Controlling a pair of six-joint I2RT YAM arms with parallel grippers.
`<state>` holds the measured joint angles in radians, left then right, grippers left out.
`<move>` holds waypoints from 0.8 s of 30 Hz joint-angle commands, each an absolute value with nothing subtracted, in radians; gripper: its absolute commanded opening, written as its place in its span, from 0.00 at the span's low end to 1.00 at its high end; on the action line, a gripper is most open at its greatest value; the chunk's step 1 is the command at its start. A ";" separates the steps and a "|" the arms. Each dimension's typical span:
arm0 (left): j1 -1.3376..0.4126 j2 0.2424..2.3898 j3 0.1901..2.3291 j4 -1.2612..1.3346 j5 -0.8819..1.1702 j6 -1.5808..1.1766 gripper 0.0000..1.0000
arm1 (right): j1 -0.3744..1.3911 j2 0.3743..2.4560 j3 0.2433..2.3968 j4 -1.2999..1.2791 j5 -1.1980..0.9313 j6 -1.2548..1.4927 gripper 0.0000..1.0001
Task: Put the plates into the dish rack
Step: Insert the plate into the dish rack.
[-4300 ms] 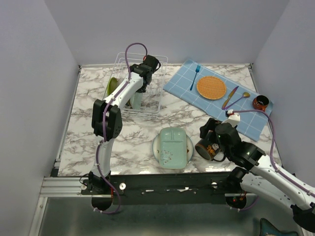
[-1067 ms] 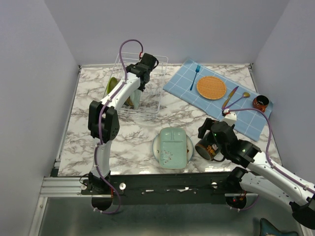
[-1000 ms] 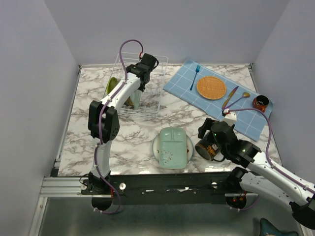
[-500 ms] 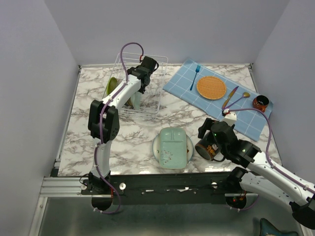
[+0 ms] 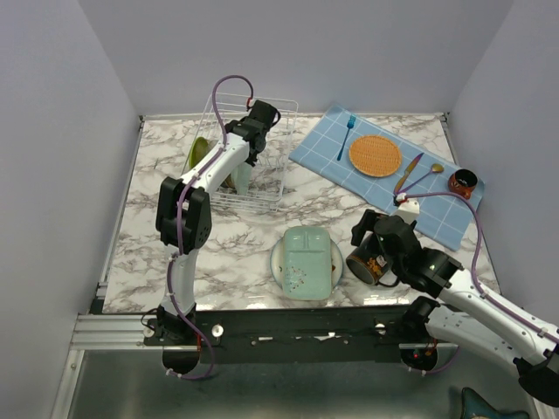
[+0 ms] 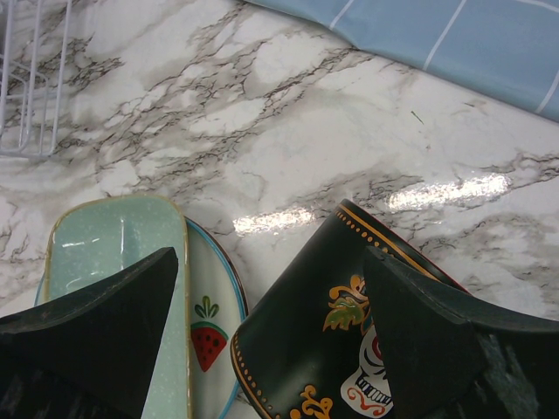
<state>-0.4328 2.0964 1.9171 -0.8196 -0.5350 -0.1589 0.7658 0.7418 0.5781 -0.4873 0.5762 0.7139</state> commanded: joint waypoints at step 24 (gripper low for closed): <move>-0.417 2.023 2.240 -0.903 -0.623 -0.084 0.55 | 0.769 0.844 0.661 -0.488 0.586 0.669 0.95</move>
<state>-0.4244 2.0838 2.2021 -0.8967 -0.5957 -0.0990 0.7658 0.8219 0.6037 -0.4801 0.5762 0.6949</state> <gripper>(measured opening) 0.530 0.950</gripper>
